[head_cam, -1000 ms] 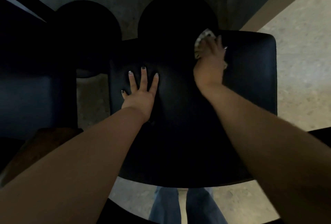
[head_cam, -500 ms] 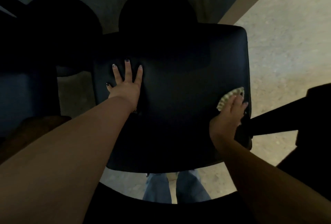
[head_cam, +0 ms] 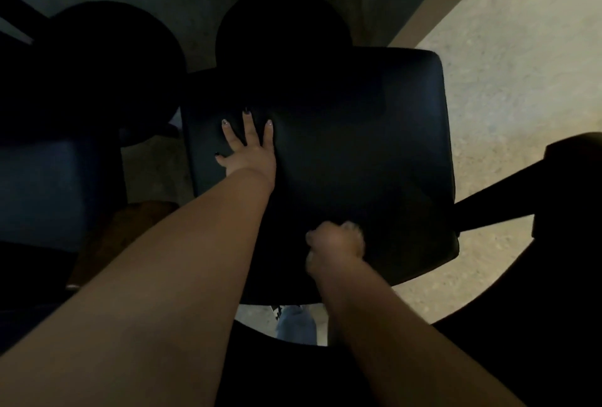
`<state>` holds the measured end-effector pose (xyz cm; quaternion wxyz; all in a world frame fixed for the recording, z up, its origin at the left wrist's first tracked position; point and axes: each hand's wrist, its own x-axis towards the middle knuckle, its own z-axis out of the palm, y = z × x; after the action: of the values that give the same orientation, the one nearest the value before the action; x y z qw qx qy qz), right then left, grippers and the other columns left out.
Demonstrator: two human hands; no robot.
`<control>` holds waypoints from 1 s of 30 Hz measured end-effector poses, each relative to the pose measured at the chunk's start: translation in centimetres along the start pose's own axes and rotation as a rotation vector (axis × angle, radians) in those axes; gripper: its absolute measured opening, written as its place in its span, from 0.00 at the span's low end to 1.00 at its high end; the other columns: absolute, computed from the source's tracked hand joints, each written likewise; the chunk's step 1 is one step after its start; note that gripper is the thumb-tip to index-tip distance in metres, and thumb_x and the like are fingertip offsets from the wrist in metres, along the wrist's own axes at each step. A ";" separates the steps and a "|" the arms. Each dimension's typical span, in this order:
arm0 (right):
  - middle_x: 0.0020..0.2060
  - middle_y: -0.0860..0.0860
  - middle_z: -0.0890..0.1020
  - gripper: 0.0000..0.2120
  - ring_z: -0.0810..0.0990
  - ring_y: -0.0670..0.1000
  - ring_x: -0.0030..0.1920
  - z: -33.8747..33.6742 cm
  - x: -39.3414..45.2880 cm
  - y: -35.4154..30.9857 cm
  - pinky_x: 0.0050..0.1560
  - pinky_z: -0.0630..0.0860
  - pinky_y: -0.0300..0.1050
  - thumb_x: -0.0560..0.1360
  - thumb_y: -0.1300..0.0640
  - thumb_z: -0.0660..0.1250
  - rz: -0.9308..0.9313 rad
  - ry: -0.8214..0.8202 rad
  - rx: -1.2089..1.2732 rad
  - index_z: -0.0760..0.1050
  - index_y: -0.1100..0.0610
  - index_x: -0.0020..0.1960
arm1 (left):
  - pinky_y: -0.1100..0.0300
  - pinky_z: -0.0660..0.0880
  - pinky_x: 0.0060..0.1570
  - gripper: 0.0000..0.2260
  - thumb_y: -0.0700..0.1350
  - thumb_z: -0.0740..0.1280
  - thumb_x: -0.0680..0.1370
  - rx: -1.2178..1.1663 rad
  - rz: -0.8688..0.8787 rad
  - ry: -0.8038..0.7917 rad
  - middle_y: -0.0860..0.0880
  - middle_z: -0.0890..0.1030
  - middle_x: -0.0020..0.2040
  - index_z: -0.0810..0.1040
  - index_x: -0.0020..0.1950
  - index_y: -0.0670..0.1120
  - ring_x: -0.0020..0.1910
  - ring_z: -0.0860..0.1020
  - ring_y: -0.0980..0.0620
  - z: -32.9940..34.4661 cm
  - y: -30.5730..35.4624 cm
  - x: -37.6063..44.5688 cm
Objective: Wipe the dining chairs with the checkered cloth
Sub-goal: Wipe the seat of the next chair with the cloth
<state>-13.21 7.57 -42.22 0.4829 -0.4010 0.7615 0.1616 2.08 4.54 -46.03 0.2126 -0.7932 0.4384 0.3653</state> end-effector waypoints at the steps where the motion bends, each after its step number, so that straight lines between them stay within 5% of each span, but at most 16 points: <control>1: 0.69 0.58 0.67 0.24 0.65 0.57 0.71 -1.6 1.4 -0.4 0.70 0.64 0.48 0.78 0.58 0.60 -0.120 0.097 -0.002 0.63 0.60 0.73 | 0.31 0.60 0.66 0.54 0.38 0.74 0.73 -0.002 0.002 0.001 0.41 0.26 0.74 0.30 0.76 0.51 0.73 0.33 0.29 0.1 0.1 0.1; 4: 0.76 0.59 0.54 0.35 0.53 0.58 0.76 -9.0 6.2 -3.1 0.76 0.50 0.49 0.72 0.71 0.58 -0.446 0.556 0.161 0.51 0.61 0.77 | 0.30 0.60 0.66 0.54 0.37 0.74 0.72 -0.006 0.009 0.009 0.40 0.27 0.74 0.30 0.76 0.50 0.72 0.33 0.28 0.1 0.1 0.1; 8: 0.77 0.57 0.46 0.39 0.41 0.61 0.76 -14.7 12.8 -4.7 0.75 0.46 0.56 0.72 0.70 0.61 -0.483 0.542 -0.297 0.47 0.58 0.78 | 0.30 0.60 0.66 0.54 0.34 0.73 0.72 -0.002 0.031 0.011 0.38 0.27 0.74 0.32 0.77 0.48 0.71 0.33 0.26 0.3 0.0 0.3; 11: 0.77 0.58 0.51 0.37 0.45 0.61 0.76 -12.2 15.0 -6.1 0.75 0.48 0.57 0.72 0.66 0.64 -0.381 0.618 -0.252 0.51 0.60 0.77 | 0.30 0.60 0.65 0.54 0.34 0.73 0.72 0.037 0.027 0.036 0.37 0.27 0.73 0.31 0.77 0.47 0.71 0.33 0.25 0.9 -0.1 0.9; 13: 0.74 0.63 0.57 0.35 0.53 0.63 0.74 -7.3 13.6 -6.0 0.74 0.51 0.55 0.69 0.67 0.60 -0.526 0.687 -0.278 0.56 0.64 0.75 | 0.29 0.61 0.65 0.53 0.34 0.73 0.72 0.039 0.030 0.038 0.36 0.27 0.73 0.31 0.77 0.47 0.71 0.33 0.25 1.0 0.0 0.8; 16: 0.74 0.64 0.58 0.37 0.52 0.64 0.75 0.6 8.9 -1.8 0.75 0.50 0.60 0.66 0.68 0.56 -0.961 0.461 -0.499 0.55 0.64 0.75 | 0.31 0.63 0.65 0.57 0.38 0.76 0.70 0.066 0.041 0.017 0.36 0.26 0.73 0.30 0.76 0.47 0.71 0.33 0.25 0.7 -0.1 0.5; 18: 0.77 0.58 0.54 0.37 0.41 0.59 0.76 2.8 6.3 1.6 0.75 0.40 0.59 0.70 0.70 0.59 -1.124 0.178 -0.595 0.53 0.60 0.77 | 0.32 0.63 0.65 0.57 0.38 0.76 0.70 0.076 0.041 0.015 0.36 0.26 0.73 0.30 0.76 0.47 0.71 0.33 0.26 0.6 -0.2 0.3; 20: 0.77 0.54 0.55 0.37 0.41 0.57 0.76 0.9 6.5 2.1 0.75 0.42 0.60 0.69 0.72 0.60 -1.206 0.127 -0.521 0.57 0.60 0.76 | 0.32 0.63 0.66 0.54 0.36 0.74 0.72 0.085 0.040 0.032 0.36 0.26 0.73 0.30 0.76 0.46 0.71 0.33 0.26 0.7 -0.2 0.4; 23: 0.74 0.61 0.61 0.38 0.51 0.65 0.75 -5.6 9.9 -1.9 0.74 0.50 0.62 0.63 0.75 0.59 -1.071 0.416 -0.381 0.61 0.64 0.74 | 0.33 0.64 0.65 0.52 0.36 0.72 0.74 0.101 0.045 0.063 0.36 0.27 0.73 0.30 0.76 0.46 0.71 0.34 0.25 1.0 -0.2 0.4; 25: 0.75 0.61 0.57 0.37 0.48 0.65 0.76 -10.5 13.0 -5.1 0.75 0.48 0.62 0.67 0.74 0.58 -0.902 0.556 -0.336 0.58 0.63 0.75 | 0.33 0.65 0.65 0.52 0.36 0.73 0.74 0.108 0.046 0.069 0.35 0.27 0.73 0.30 0.76 0.46 0.71 0.34 0.25 1.0 -0.2 0.4; 30: 0.77 0.56 0.55 0.38 0.47 0.61 0.76 -12.3 17.0 -8.6 0.74 0.45 0.63 0.70 0.68 0.64 -0.728 0.662 -0.338 0.56 0.56 0.77 | 0.32 0.64 0.65 0.56 0.40 0.76 0.71 0.113 0.041 0.058 0.35 0.27 0.73 0.30 0.76 0.46 0.71 0.35 0.24 1.0 -0.1 0.4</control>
<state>-17.67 -13.33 -49.74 0.1698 -0.7419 0.6479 -0.0316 1.93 5.06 -46.98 0.2368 -0.7809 0.4806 0.3212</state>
